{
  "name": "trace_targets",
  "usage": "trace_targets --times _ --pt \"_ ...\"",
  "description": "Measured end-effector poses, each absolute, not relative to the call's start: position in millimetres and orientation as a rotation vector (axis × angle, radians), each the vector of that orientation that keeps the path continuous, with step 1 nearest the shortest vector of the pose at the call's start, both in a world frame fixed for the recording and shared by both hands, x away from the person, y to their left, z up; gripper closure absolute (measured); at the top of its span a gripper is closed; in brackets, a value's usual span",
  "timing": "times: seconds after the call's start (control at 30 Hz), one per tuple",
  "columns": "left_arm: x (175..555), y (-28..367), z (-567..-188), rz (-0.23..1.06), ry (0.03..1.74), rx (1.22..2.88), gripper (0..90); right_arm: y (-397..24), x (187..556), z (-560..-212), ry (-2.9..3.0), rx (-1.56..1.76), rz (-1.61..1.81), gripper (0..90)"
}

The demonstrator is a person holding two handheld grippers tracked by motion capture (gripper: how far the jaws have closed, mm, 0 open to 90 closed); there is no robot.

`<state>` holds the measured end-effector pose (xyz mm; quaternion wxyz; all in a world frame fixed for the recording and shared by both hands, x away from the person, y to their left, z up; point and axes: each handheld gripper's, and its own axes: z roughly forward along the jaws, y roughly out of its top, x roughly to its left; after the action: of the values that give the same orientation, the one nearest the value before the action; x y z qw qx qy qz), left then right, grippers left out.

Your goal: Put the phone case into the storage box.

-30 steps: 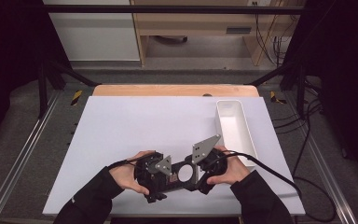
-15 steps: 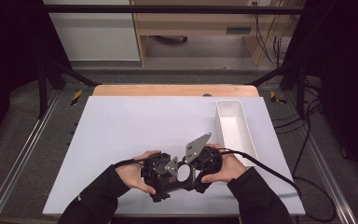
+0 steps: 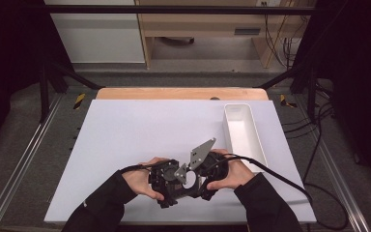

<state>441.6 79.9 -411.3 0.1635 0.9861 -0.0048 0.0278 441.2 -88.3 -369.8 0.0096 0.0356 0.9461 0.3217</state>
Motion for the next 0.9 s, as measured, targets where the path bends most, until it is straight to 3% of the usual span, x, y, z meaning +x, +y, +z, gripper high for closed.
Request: trace_targets --times 0.43,0.67,0.9 --pt "441.9 85.6 -410.2 0.064 0.008 2.756 11.7 -89.5 441.3 -369.4 2.926 0.093 1.055 10.8" --pt "442.3 93.3 -406.9 0.063 0.03 2.711 11.7 -95.0 438.9 -363.4 2.878 0.1 1.11 2.0" --pt "444.7 106.3 -408.9 0.068 0.07 2.656 11.6 -107.0 434.4 -354.3 2.764 0.133 1.226 1.4"
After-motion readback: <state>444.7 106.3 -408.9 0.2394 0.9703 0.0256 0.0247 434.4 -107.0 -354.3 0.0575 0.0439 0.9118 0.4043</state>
